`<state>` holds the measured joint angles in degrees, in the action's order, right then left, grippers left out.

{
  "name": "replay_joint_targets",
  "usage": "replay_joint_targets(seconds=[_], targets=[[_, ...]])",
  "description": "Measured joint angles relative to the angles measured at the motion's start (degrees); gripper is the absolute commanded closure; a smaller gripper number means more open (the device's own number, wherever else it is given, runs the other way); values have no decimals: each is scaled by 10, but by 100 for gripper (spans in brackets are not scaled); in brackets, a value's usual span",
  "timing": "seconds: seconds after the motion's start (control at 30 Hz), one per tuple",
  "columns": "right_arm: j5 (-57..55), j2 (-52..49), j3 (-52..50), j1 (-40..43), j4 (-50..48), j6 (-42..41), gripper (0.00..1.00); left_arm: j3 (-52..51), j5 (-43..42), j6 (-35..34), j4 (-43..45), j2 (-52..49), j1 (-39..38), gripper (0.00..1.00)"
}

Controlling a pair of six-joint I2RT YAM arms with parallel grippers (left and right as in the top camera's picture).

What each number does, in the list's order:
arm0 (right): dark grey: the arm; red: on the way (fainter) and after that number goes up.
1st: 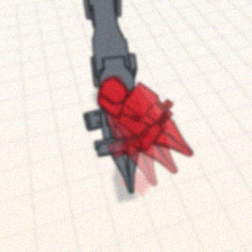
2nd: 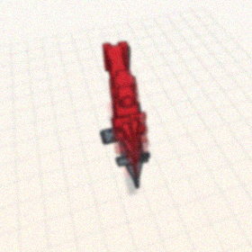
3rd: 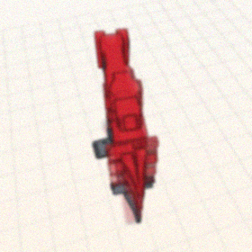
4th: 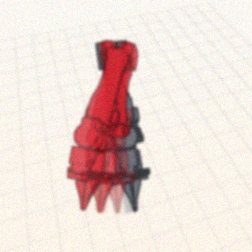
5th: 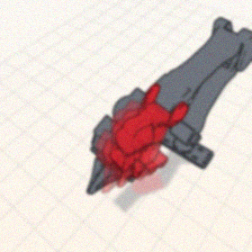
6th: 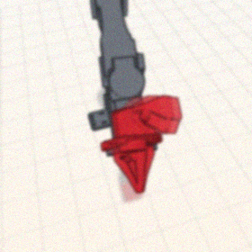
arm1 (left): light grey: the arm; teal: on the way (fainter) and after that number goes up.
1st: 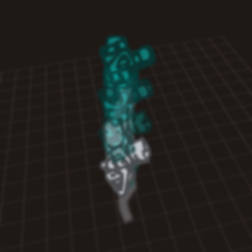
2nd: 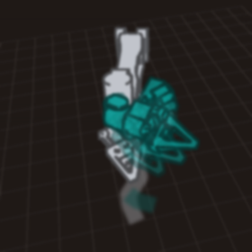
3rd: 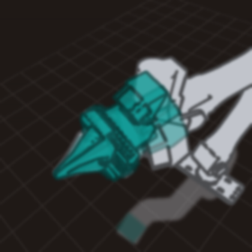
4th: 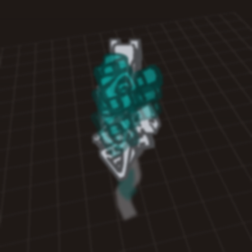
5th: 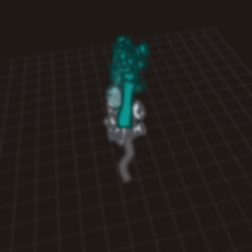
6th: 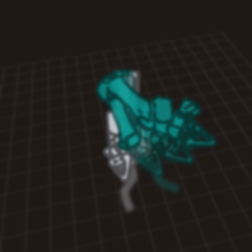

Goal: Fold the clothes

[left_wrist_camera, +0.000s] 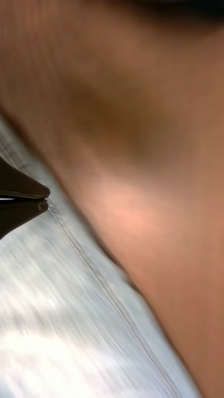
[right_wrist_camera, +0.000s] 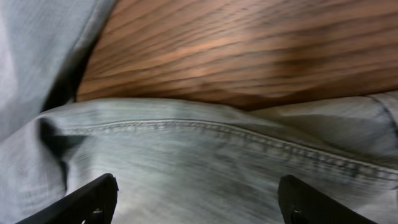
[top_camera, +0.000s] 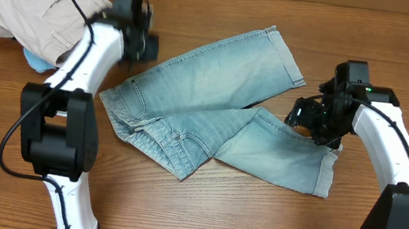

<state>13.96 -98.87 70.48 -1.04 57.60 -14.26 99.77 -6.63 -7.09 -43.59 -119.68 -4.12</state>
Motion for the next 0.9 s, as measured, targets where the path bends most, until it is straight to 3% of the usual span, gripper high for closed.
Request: replay_joint_targets(seconds=[0.03,0.1,0.13,0.17,0.2,0.23,0.27,0.37,0.4,0.43,0.7,0.9], targets=[[0,0,0,3,-1,2,14,38,-2,5,-19,0,0,92],[2,0,0,7,-2,8,14,110,-21,28,-77,0,0,69],[2,0,0,7,-2,10,14,143,-39,43,-119,0,0,41],[2,0,0,7,-2,11,13,168,-58,59,-164,1,-1,0],[2,0,0,7,-3,13,13,190,-76,75,-210,2,-3,0],[2,0,0,7,-6,13,13,206,-93,94,-255,4,-6,2],[3,0,0,7,-9,14,13,213,-102,110,-289,6,-10,15],[2,0,0,7,-22,17,12,210,-96,137,-342,7,-25,60],[3,0,0,7,-25,17,12,199,-88,141,-344,7,-30,87],[2,0,0,7,-27,17,11,186,-82,143,-344,7,-34,96],[2,0,0,7,-26,19,10,7,-87,96,-324,7,-37,96],[3,0,0,7,-25,19,10,-130,-90,47,-227,7,-45,96]])
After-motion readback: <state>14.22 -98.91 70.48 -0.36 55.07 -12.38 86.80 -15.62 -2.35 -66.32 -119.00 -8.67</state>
